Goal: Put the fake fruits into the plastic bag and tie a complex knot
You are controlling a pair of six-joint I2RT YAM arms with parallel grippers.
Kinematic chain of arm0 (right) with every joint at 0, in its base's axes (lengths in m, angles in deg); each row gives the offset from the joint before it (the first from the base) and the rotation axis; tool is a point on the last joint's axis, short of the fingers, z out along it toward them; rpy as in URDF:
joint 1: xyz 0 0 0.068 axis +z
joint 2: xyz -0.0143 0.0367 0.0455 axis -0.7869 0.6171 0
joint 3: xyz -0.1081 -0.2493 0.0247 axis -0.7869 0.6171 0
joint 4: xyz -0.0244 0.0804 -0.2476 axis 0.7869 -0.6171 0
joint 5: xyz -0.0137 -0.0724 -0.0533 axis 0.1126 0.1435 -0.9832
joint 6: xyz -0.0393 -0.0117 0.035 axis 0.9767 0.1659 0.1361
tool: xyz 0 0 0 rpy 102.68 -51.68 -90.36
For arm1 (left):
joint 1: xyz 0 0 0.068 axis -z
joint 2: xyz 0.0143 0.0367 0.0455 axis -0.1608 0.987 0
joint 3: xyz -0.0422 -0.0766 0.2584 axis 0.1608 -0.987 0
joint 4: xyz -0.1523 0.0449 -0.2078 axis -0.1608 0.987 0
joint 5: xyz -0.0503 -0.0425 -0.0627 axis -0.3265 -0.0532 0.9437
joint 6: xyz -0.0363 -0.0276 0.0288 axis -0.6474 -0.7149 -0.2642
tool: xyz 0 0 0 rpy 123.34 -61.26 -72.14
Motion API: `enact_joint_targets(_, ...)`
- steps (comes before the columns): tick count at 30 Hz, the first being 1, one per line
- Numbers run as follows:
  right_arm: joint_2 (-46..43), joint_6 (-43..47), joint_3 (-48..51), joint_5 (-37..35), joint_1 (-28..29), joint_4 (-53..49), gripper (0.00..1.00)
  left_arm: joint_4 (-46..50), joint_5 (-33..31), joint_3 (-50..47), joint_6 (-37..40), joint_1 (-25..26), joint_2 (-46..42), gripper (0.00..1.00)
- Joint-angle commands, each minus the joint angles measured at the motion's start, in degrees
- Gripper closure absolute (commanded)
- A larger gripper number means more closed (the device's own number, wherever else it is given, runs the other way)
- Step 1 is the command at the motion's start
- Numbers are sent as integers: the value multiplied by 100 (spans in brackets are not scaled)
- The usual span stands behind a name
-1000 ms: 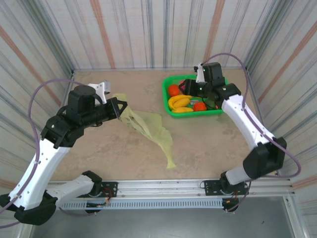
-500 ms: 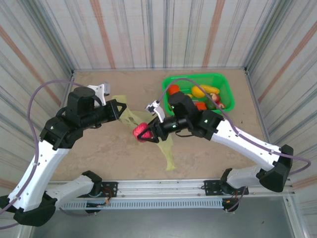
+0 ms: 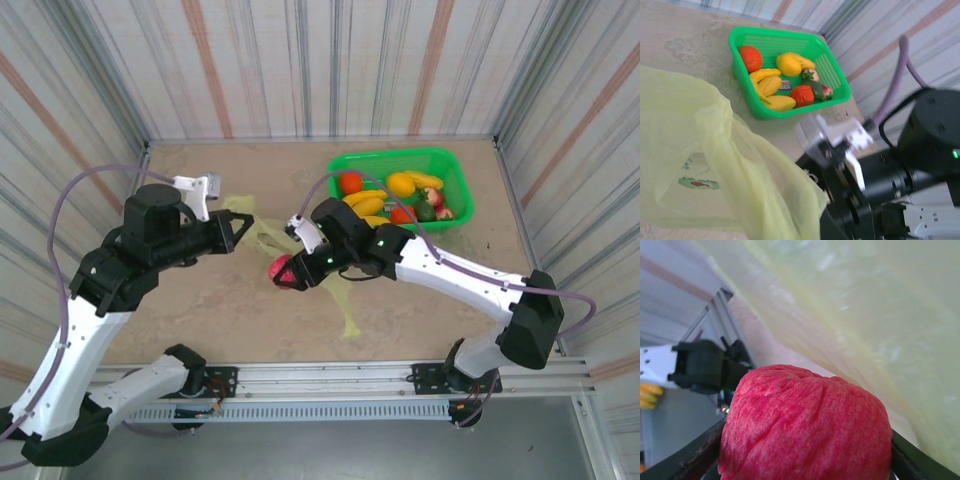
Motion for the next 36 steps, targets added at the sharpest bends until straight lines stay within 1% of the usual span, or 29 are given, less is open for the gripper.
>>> enact_joint_targets(1,-60,-163,92,-47,-214,169,45,91,340,-133,603,-47,-97,100)
enact_joint_targets(5,-93,-250,142,171,-346,303,45,195,507,-154,864,-52,-38,100)
enact_joint_targets(12,123,-557,92,900,-607,612,44,253,827,-145,1258,-36,82,100)
enact_joint_targets(18,303,-611,-112,901,-581,543,44,318,945,-162,1474,62,98,100)
enact_joint_targets(20,422,-580,-243,743,-523,414,44,296,984,-169,1451,92,82,100)
enact_joint_targets(24,627,-608,-465,156,-437,295,44,150,1314,-165,1465,136,69,100)
enact_joint_targets(26,692,-681,-571,-103,-381,318,43,153,1355,-138,1501,141,78,100)
enact_joint_targets(30,910,-753,-924,-1018,-15,165,41,-7,1303,-146,1340,143,30,100)
enact_joint_targets(33,1126,-1034,-979,-1521,103,283,40,-332,1371,-97,1081,136,65,100)
enact_joint_targets(36,1341,-1484,-944,-1733,104,564,38,-714,1629,-3,799,118,175,100)
